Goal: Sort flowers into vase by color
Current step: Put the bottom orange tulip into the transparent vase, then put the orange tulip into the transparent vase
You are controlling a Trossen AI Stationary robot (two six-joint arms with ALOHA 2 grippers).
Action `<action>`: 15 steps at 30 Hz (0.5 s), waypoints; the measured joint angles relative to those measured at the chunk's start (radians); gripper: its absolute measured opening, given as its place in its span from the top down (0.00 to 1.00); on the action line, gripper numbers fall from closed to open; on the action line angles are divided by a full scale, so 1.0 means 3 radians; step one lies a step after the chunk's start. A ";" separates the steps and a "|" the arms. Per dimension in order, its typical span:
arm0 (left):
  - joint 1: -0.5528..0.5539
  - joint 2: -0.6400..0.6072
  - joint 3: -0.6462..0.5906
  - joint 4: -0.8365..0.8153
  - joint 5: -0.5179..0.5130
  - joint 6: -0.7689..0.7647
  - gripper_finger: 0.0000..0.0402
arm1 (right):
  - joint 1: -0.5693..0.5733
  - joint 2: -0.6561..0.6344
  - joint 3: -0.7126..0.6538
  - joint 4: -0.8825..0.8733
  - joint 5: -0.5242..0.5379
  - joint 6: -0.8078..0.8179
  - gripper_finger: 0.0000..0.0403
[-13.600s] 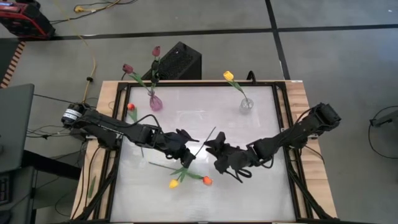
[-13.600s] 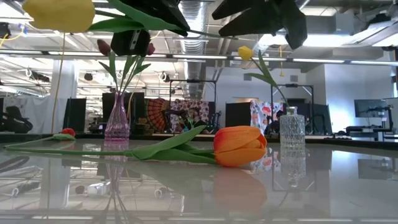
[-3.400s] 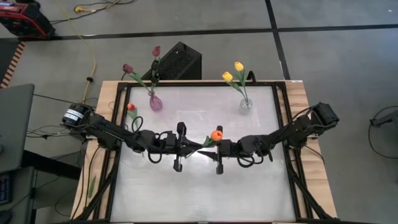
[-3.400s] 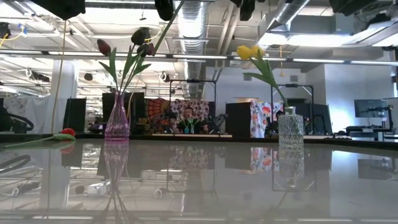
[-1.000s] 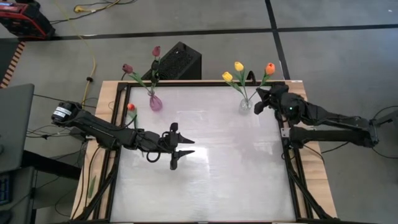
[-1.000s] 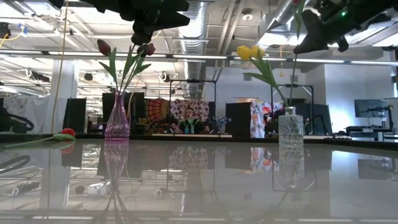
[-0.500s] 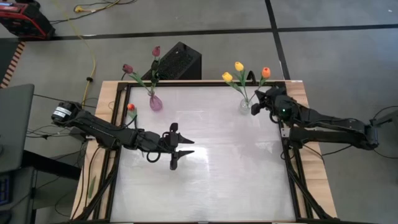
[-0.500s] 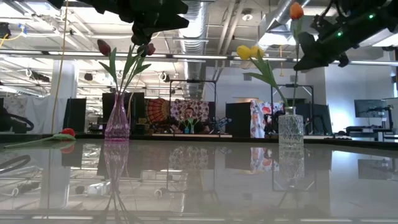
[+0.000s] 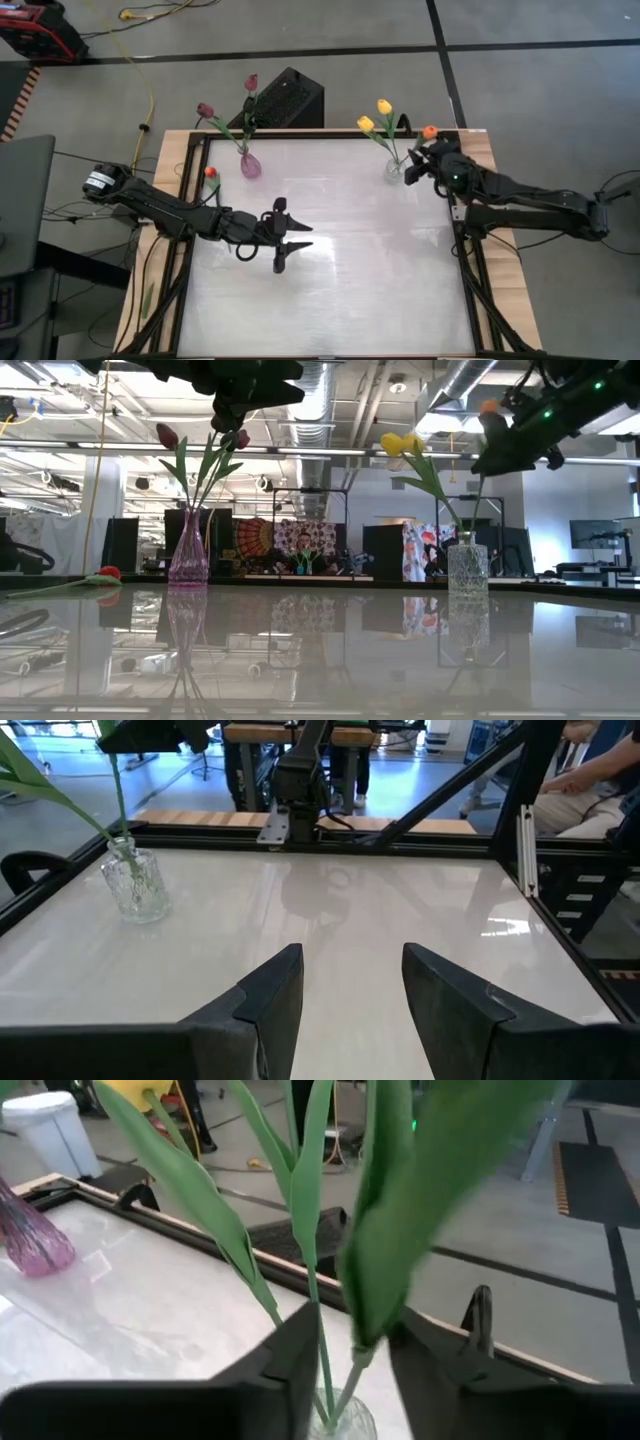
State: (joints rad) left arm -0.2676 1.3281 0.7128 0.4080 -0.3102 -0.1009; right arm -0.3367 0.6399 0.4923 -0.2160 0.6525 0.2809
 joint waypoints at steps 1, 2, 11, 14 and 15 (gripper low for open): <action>0.0000 0.0000 0.0000 0.0000 0.0024 -0.0003 0.60 | 0.0000 0.0001 0.0035 -0.0068 -0.0001 0.0023 0.60; 0.0000 0.0000 0.0000 0.0001 0.0042 -0.0003 0.60 | 0.0000 0.0002 0.0074 -0.0149 -0.0024 0.0031 0.57; 0.0000 0.0000 0.0000 -0.0078 0.0053 -0.0029 0.60 | 0.0001 0.0005 0.0680 -0.1432 -0.0981 0.0197 0.36; 0.0000 0.0000 0.0000 -0.0124 0.0055 -0.0058 0.60 | 0.0000 0.0004 0.0886 -0.1908 -0.1184 0.0259 0.36; 0.0000 0.0000 0.0000 -0.0136 0.0057 -0.0060 0.60 | 0.0000 0.0002 0.0944 -0.2041 -0.1248 0.0303 0.36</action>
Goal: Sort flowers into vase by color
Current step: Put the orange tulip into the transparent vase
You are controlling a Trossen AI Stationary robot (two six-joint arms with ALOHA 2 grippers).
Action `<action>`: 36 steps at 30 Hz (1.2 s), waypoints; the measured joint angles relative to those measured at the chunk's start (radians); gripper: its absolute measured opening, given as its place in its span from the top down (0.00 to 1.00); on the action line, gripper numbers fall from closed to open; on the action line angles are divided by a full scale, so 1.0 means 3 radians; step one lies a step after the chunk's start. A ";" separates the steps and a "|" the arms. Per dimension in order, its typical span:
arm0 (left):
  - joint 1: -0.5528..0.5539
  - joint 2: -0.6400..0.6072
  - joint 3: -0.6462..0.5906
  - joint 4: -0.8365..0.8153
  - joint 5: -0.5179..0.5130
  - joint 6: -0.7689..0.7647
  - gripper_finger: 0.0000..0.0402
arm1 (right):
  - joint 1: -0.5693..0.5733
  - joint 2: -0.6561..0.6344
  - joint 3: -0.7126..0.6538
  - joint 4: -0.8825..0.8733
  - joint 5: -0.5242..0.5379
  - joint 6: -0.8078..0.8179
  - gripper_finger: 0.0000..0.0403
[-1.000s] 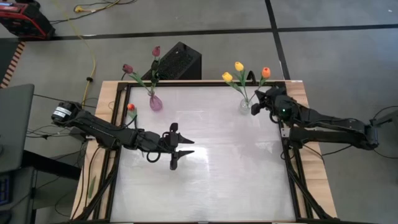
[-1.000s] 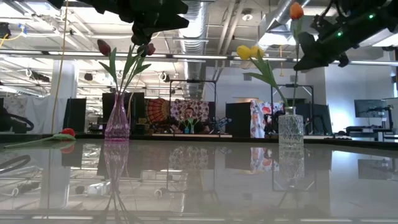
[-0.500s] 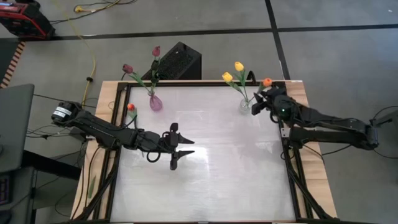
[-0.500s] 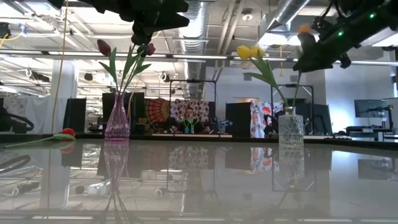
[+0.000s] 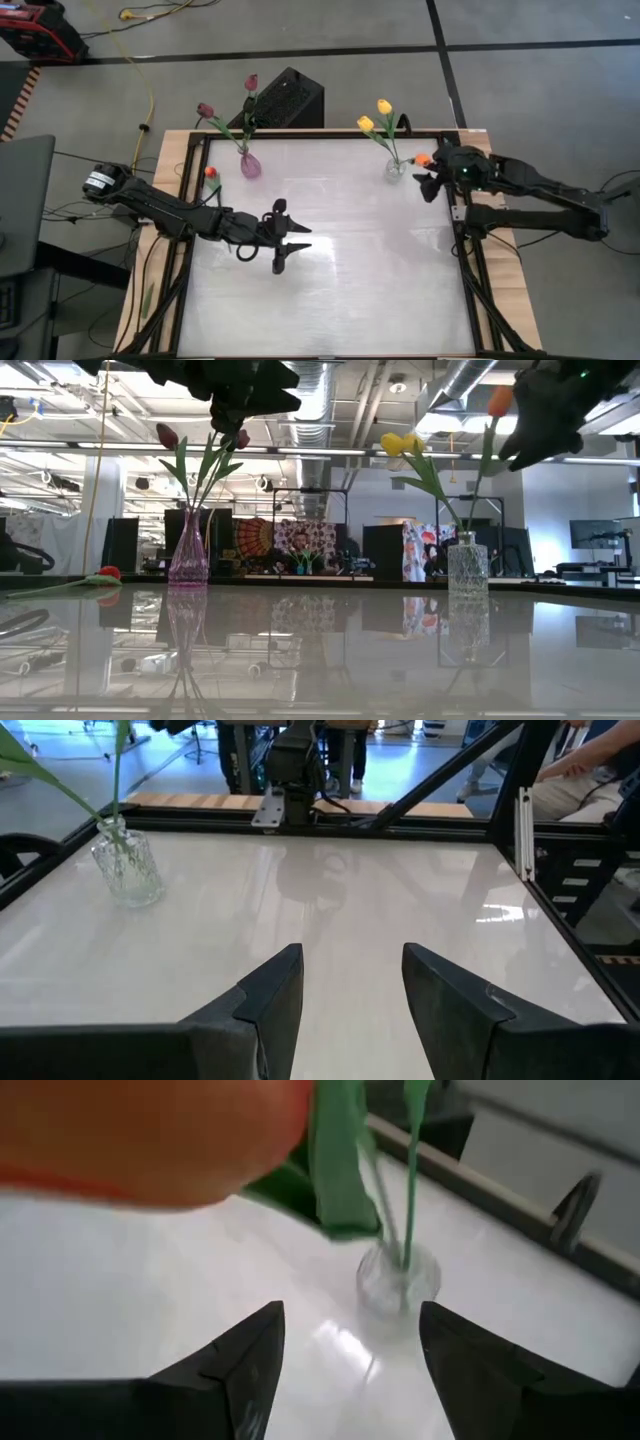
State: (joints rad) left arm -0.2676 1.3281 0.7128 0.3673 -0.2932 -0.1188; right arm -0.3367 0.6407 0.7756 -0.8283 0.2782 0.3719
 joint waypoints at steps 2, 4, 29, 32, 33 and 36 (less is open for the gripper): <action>0.0000 -0.0001 0.0001 -0.0065 0.0006 -0.0038 0.60 | 0.0001 0.0000 0.0098 -0.0221 -0.0160 0.0090 0.36; 0.0000 -0.0001 0.0001 -0.0192 0.0077 -0.0095 0.60 | 0.0001 0.0001 0.0162 -0.0357 -0.0394 0.0175 0.36; -0.0006 -0.0001 0.0001 -0.3986 -0.1038 -0.3741 0.60 | 0.2085 0.1090 0.0217 0.0321 -0.0670 0.1008 0.35; 0.0163 -0.0003 -0.0027 -0.4347 -0.1066 -0.4023 0.60 | 0.2220 0.1274 0.0217 0.0341 -0.0645 0.1008 0.35; 0.0233 -0.0004 -0.0063 -0.4383 -0.1067 -0.4069 0.60 | 0.2251 0.1331 0.0217 0.0353 -0.0640 0.1008 0.35; 0.0480 -0.0035 -0.0222 -0.4446 -0.0953 -0.4104 0.60 | 0.2334 0.1486 0.0217 0.0380 -0.0638 0.1008 0.35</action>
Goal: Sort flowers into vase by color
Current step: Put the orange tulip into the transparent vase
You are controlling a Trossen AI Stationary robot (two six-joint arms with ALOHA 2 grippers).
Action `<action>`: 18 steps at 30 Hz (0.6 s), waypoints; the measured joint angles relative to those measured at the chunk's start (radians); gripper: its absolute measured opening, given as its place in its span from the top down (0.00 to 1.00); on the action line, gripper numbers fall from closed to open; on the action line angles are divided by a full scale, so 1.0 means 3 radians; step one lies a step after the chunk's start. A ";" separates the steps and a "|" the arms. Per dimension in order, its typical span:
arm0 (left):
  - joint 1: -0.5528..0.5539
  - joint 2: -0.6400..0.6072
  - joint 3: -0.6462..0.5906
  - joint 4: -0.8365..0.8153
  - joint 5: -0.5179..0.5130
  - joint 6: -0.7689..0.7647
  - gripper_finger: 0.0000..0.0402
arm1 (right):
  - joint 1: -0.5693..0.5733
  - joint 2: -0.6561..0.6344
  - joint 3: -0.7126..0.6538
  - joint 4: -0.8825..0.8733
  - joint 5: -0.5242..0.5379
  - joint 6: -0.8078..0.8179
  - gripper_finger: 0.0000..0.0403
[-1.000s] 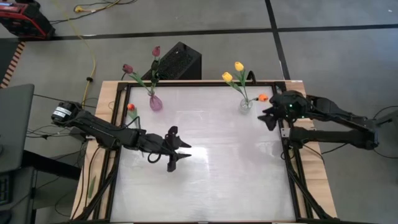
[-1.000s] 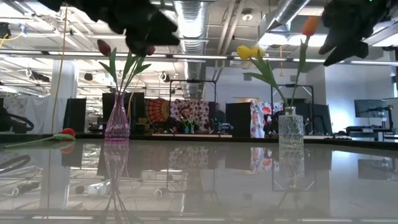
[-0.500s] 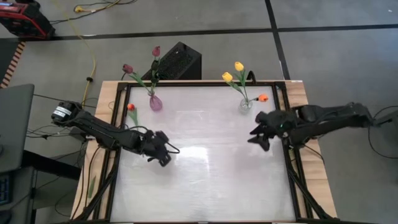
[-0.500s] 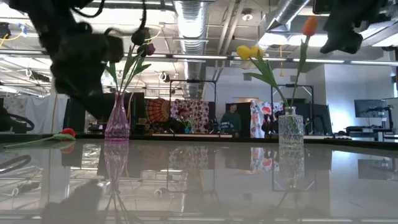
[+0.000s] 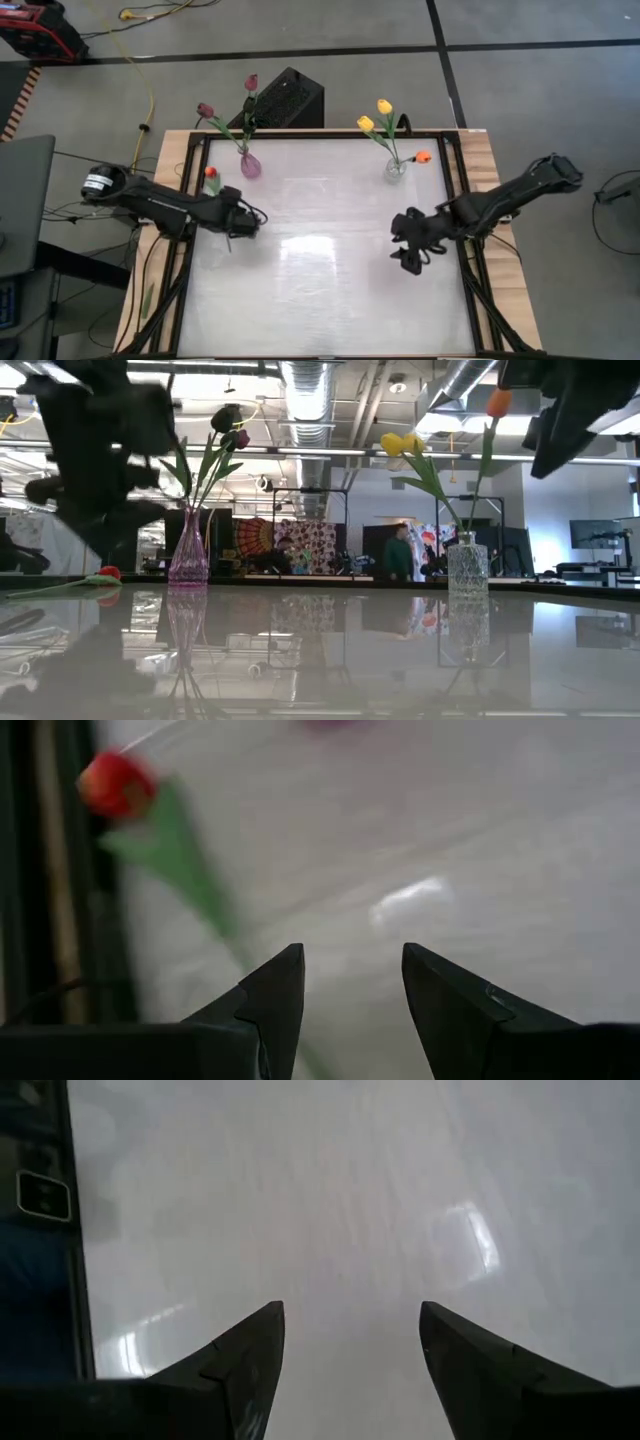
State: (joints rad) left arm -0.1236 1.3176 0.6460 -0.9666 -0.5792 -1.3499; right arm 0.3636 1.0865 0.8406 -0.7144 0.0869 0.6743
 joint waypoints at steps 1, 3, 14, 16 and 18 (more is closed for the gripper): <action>0.0091 0.0000 -0.0071 0.0013 0.0059 0.0002 0.60 | 0.0024 0.0045 0.0000 0.0023 0.0002 0.0000 0.35; 0.0263 0.0005 -0.0231 0.0089 0.0194 0.0003 0.60 | 0.0069 0.0139 -0.0001 0.0049 0.0004 -0.0002 0.35; 0.0617 -0.0009 -0.0598 0.0513 0.0289 -0.0076 0.60 | 0.0182 0.0363 -0.0001 0.0065 0.0001 -0.0092 0.35; 0.0648 -0.0013 -0.0635 0.0571 0.0271 -0.0107 0.60 | 0.0179 0.0363 -0.0001 0.0069 0.0004 -0.0092 0.35; 0.0671 -0.0012 -0.0655 0.0594 0.0258 -0.0153 0.60 | 0.0180 0.0362 -0.0001 0.0069 0.0023 -0.0092 0.35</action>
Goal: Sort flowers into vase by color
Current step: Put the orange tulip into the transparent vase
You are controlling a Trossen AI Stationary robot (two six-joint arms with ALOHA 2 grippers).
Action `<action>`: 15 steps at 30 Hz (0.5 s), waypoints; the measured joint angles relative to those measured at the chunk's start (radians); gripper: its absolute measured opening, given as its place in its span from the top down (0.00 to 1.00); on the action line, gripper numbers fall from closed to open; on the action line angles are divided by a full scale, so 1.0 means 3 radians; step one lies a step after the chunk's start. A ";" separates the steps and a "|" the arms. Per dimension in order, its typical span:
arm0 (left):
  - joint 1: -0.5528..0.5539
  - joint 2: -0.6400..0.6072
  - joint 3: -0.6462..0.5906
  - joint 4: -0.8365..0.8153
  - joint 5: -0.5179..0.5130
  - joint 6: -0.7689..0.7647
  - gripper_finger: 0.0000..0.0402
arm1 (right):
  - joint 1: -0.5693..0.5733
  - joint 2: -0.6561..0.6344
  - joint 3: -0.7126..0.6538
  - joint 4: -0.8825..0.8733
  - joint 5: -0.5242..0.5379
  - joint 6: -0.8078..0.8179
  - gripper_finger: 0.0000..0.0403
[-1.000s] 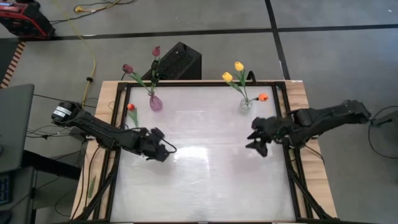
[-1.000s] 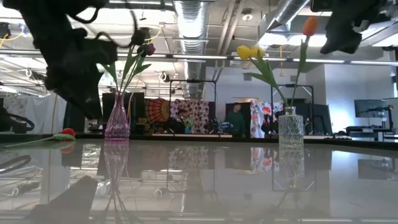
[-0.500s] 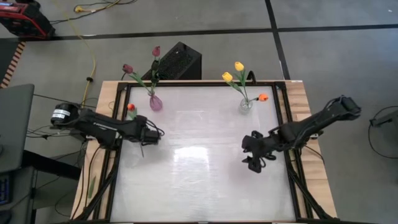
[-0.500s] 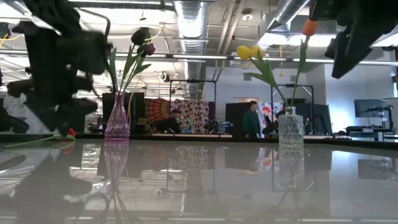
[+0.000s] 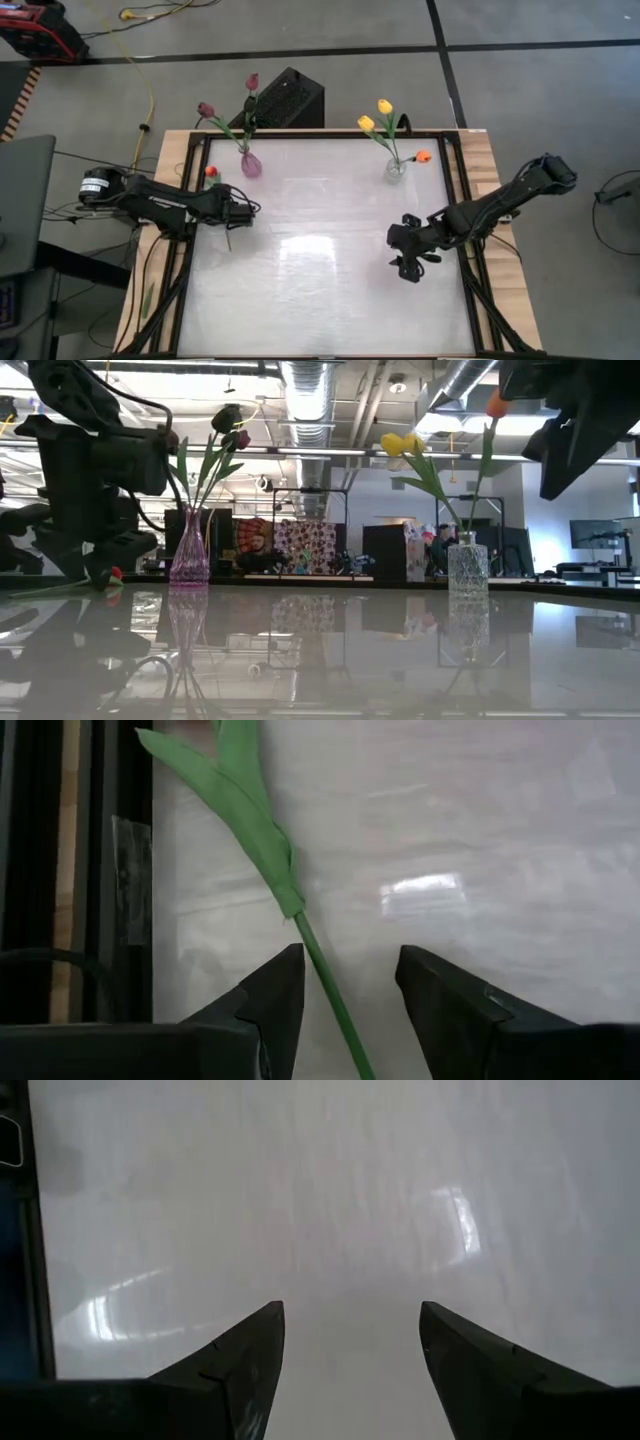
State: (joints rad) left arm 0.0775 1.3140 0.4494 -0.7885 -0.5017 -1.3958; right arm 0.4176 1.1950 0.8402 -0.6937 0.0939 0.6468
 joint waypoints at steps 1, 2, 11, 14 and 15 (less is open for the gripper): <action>0.0002 0.0000 -0.0010 0.0008 -0.0006 -0.0016 0.61 | 0.0009 0.0000 0.0000 -0.0001 0.0024 0.0000 0.35; 0.0002 0.0002 -0.0014 0.0012 -0.0009 -0.0034 0.63 | 0.0009 0.0000 0.0000 0.0000 0.0032 0.0000 0.35; -0.0119 0.0018 -0.0031 0.0012 -0.0040 -0.0228 0.97 | 0.0056 0.0000 0.0000 0.0008 0.0047 0.0024 0.35; -0.0195 -0.0021 -0.0023 -0.0007 -0.0066 -0.0279 0.98 | 0.0096 0.0000 0.0000 0.0007 0.0046 0.0025 0.35; -0.0231 -0.0044 -0.0013 -0.0024 -0.0049 -0.0281 0.98 | 0.0104 0.0000 0.0000 0.0006 0.0045 0.0025 0.35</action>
State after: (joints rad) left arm 0.0083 1.3009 0.4455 -0.7957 -0.5165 -1.4799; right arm 0.4489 1.1950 0.8402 -0.6918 0.1074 0.6544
